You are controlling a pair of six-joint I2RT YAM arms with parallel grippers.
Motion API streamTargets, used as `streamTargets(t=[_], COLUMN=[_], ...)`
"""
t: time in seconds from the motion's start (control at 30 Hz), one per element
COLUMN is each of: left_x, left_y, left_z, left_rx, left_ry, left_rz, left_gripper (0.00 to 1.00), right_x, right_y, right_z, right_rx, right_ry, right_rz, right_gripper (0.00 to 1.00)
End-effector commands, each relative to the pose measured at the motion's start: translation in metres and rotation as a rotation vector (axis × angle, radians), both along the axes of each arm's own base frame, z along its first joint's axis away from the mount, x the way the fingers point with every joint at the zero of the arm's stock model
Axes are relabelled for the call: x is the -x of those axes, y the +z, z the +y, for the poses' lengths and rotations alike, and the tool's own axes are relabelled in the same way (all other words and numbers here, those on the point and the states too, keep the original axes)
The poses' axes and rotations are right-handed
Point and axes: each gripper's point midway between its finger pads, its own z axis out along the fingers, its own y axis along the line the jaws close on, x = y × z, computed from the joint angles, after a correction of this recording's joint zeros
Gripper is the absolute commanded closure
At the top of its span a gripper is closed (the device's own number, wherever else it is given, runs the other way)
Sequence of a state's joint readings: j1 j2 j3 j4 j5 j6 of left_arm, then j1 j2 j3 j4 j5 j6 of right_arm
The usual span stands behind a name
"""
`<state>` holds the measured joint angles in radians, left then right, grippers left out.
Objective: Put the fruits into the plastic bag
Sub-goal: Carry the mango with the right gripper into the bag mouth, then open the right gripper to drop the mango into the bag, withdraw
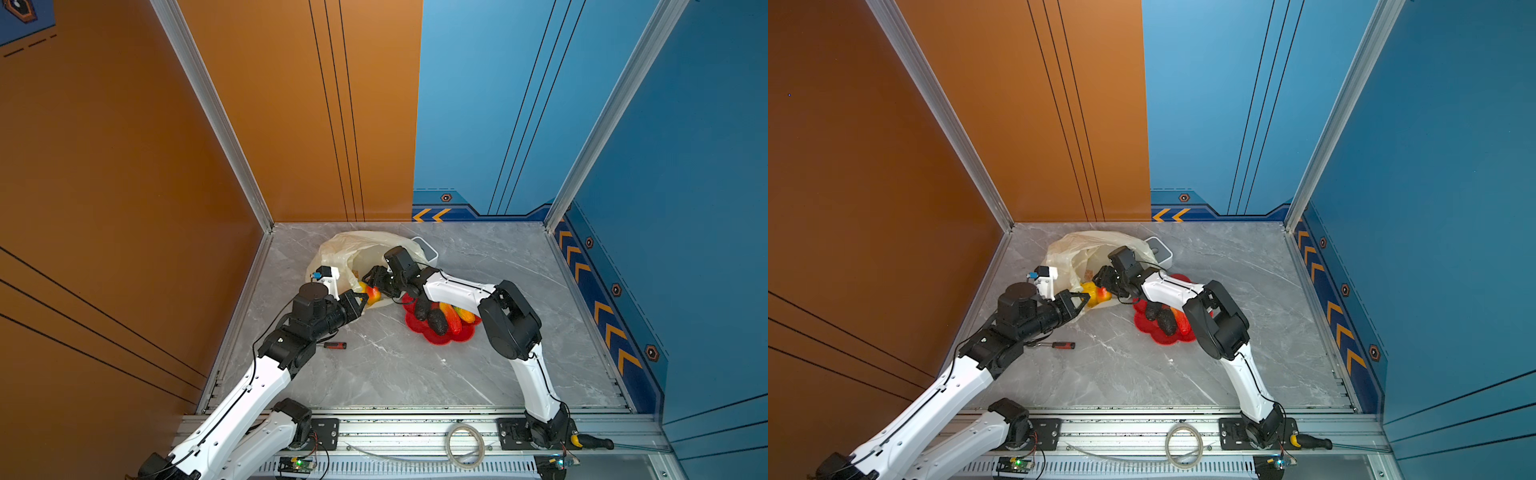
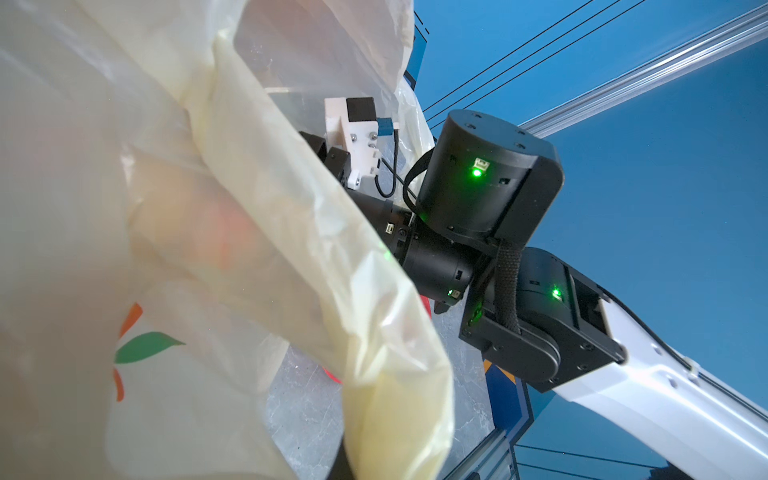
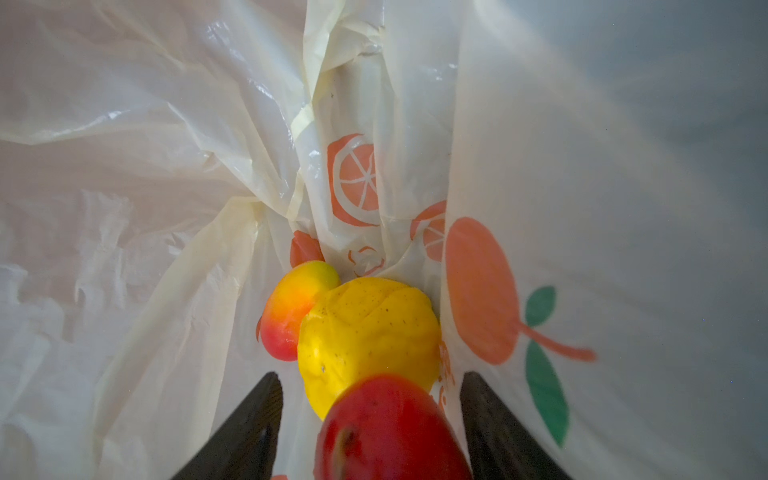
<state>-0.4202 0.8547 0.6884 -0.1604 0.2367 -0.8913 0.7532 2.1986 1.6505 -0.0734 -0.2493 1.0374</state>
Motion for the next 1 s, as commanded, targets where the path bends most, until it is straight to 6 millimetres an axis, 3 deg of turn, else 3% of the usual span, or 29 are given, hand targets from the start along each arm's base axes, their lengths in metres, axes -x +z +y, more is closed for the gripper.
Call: streamTargets(t=[0.0,0.2,0.3,0.53,0.57,0.6,0.77,0.97], left_x=[0.002,0.002,0.002,0.001,0.001,0.001,0.0,-0.001], left_y=[0.0,0.001,0.001,-0.002,-0.002,-0.001,-0.001,-0.003], left_z=[-0.005,-0.004,-0.004,-0.003,-0.003,-0.003,-0.003,-0.004], left_rx=[0.014,0.015,0.014,0.014,0.014,0.015,0.015,0.015], left_ry=[-0.018,-0.015,-0.012,-0.009,-0.008,-0.008,-0.008,-0.007], left_rz=[-0.006,-0.009,-0.009,-0.008,-0.008,-0.01,-0.011,-0.01], left_gripper=[1.0,1.0,1.0,1.0,1.0,1.0,1.0,1.0], right_x=[-0.009,-0.009,-0.005,0.003,0.005,0.007,0.02,0.044], right_y=[0.035,0.068,0.088,0.112,0.116,0.12,0.131,0.142], right_z=[0.003,-0.007,-0.013,-0.022,-0.021,-0.021,-0.016,-0.026], right_rx=[-0.051,-0.032,-0.009,0.039,0.04,0.041,0.039,0.09], right_ry=[-0.009,-0.022,-0.021,-0.009,0.0,0.008,0.063,0.109], right_rz=[-0.067,-0.154,-0.205,-0.275,-0.284,-0.292,-0.303,-0.328], right_gripper=[0.28,0.12,0.12,0.1,0.08,0.0,0.0,0.0])
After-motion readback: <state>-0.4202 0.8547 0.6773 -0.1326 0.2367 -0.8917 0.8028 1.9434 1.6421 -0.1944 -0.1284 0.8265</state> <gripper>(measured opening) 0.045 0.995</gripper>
